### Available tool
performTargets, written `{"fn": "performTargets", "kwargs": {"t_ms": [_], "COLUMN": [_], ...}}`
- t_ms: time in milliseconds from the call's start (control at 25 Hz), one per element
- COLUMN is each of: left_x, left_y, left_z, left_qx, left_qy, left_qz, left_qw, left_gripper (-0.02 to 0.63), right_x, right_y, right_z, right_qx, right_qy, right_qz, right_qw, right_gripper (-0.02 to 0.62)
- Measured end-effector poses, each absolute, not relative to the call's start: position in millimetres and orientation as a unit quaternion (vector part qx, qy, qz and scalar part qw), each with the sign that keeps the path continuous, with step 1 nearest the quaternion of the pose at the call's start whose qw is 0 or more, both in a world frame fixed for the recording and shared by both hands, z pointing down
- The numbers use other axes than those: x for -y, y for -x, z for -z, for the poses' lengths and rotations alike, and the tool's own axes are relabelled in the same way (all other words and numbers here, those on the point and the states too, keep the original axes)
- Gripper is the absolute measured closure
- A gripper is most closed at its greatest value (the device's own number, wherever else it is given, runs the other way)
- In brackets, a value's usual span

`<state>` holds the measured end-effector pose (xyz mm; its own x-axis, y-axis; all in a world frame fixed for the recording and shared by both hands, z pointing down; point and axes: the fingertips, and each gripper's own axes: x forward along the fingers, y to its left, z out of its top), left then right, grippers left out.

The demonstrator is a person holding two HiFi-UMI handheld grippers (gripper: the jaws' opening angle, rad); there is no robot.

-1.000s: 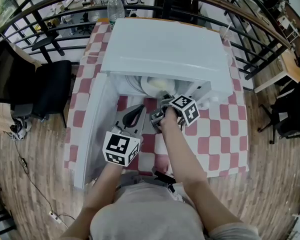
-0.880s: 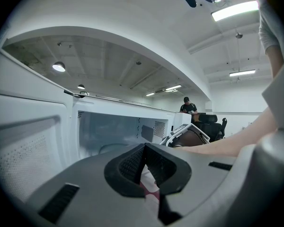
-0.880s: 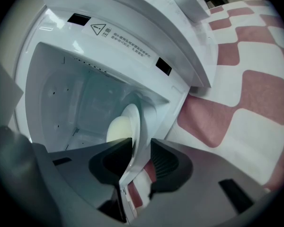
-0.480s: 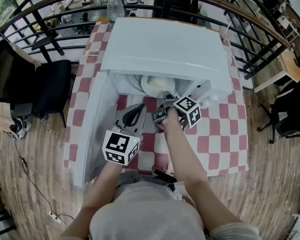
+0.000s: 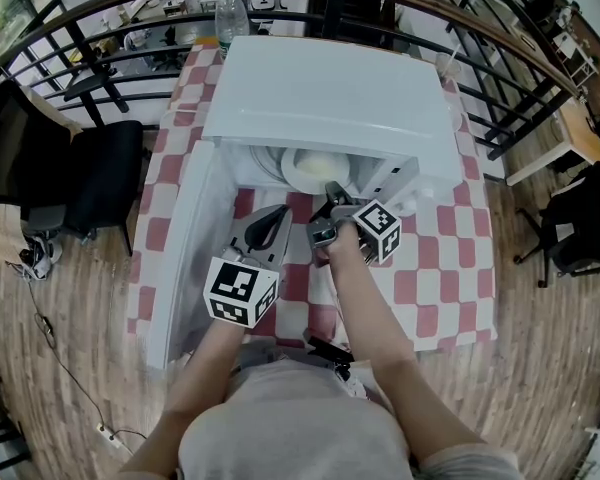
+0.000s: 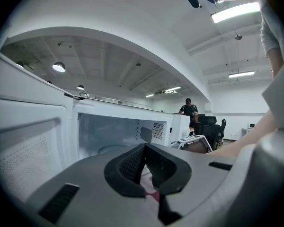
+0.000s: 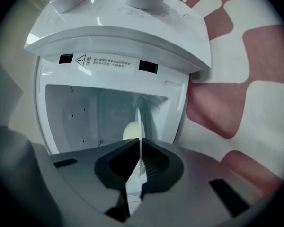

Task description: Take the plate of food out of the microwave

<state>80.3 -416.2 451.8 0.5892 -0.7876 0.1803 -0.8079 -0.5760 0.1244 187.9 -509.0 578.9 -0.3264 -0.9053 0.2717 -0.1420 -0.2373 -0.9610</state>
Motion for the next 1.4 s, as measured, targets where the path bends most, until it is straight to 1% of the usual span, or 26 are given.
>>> {"fn": "performTargets", "kwargs": {"t_ms": [720, 1400], "left_x": [402, 385], "left_y": [-82, -80], "left_z": [-439, -433], "left_qx": [0.443, 0.437], "left_qy": [-0.891, -0.895], "left_qz": [-0.034, -0.021], "left_qw": [0.09, 0.09], "left_gripper": [0.606, 0.606], "right_x": [475, 447], "right_y": [-187, -188], "right_z": [-566, -545], "right_qx": [-0.553, -0.565], "right_qy": [0.475, 0.466], "right_qz": [0.606, 0.585], "right_qw": [0.319, 0.349], "right_gripper": [0.56, 0.558]}}
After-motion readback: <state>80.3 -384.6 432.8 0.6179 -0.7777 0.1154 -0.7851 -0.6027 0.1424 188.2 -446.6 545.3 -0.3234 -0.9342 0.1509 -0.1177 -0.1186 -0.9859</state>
